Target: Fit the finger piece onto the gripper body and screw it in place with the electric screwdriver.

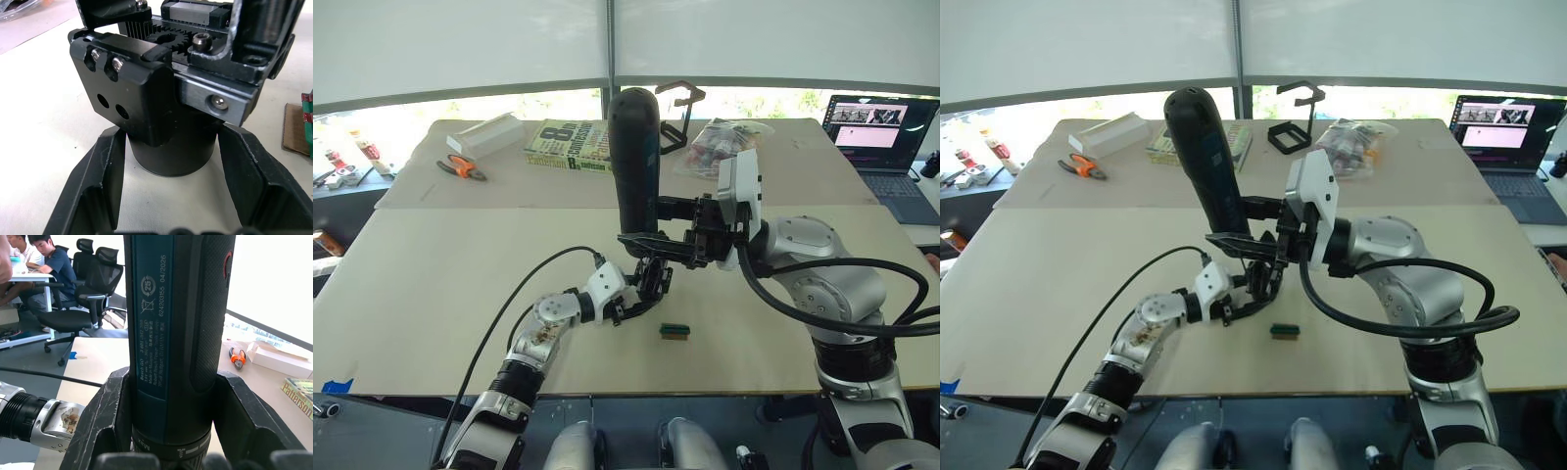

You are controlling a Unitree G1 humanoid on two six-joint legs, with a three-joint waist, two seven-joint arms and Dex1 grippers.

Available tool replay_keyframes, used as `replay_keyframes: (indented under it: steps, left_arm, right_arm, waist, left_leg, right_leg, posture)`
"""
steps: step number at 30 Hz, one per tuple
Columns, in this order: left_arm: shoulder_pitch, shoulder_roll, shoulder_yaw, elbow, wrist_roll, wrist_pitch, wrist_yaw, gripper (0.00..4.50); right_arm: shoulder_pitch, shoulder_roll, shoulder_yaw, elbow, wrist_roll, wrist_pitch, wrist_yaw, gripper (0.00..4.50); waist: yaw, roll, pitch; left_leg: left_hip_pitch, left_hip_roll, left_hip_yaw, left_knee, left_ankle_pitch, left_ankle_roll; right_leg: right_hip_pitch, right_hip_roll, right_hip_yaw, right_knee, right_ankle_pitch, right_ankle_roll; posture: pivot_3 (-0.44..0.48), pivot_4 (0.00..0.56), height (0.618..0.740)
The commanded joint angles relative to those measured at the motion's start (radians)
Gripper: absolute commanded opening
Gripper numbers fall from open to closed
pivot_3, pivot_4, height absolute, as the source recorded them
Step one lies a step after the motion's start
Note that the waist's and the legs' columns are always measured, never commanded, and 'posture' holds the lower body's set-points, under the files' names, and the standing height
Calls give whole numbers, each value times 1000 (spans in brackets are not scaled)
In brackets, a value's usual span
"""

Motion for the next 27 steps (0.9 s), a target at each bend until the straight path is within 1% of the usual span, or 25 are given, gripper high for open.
replay_keyframes:
  steps: [1,27]
  left_arm:
    - [-14,-3,-3,-37,-12,0,-6,2303]
    - [-11,0,-3,-48,-14,5,-8,2303]
  right_arm:
    - [-31,6,-27,-34,22,-15,-9,1923]
    - [-23,10,-12,-17,-2,-38,2,1923]
  waist:
    - [0,0,0]
    - [0,0,0]
  left_leg:
    - [0,0,0,0,0,0]
    - [0,0,0,0,0,0]
  right_leg:
    - [0,0,0,0,0,0]
    - [0,0,0,0,0,0]
  posture:
    - [0,150,740]
    - [0,150,740]
